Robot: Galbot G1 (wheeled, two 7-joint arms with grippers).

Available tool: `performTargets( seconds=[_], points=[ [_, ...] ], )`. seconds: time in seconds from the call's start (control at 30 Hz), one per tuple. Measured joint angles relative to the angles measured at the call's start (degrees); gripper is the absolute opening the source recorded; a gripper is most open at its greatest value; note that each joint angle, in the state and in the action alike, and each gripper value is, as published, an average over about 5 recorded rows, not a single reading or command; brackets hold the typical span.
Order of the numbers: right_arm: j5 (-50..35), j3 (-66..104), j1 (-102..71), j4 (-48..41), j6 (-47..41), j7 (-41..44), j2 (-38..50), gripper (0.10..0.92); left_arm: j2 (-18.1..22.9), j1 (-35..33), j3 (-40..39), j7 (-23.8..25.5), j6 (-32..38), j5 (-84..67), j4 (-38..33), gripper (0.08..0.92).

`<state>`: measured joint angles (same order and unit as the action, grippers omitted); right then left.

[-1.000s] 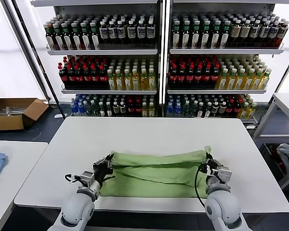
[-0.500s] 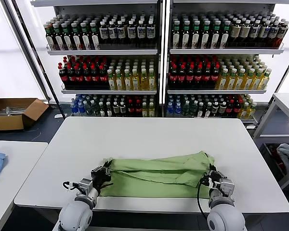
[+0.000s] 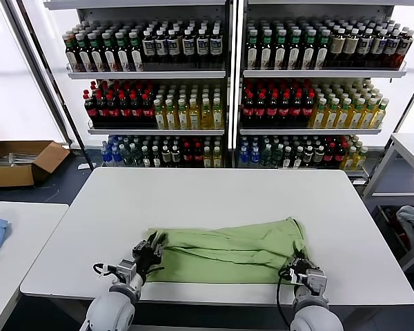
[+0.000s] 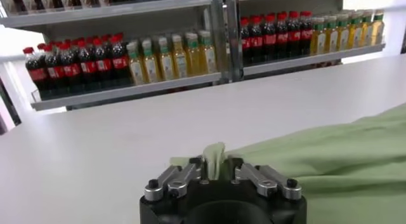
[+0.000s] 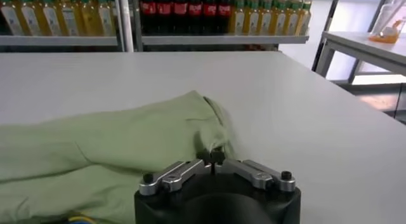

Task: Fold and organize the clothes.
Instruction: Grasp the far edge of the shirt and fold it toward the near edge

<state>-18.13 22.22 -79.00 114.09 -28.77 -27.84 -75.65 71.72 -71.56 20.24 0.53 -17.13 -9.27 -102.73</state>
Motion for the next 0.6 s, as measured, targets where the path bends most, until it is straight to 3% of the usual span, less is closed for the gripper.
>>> performTargets(
  seconds=[0.47, 0.6],
  points=[
    [0.2, 1.7, -1.7, 3.6, 1.0, 0.0, 0.9, 0.524, 0.8, -1.4, 1.6, -1.6, -1.2, 0.9, -3.9, 0.769],
    [-0.3, 2.2, -2.4, 6.4, 1.4, 0.1, 1.2, 0.636, 1.5, -2.4, 2.1, -2.4, -1.9, 0.6, -4.6, 0.818]
  ],
)
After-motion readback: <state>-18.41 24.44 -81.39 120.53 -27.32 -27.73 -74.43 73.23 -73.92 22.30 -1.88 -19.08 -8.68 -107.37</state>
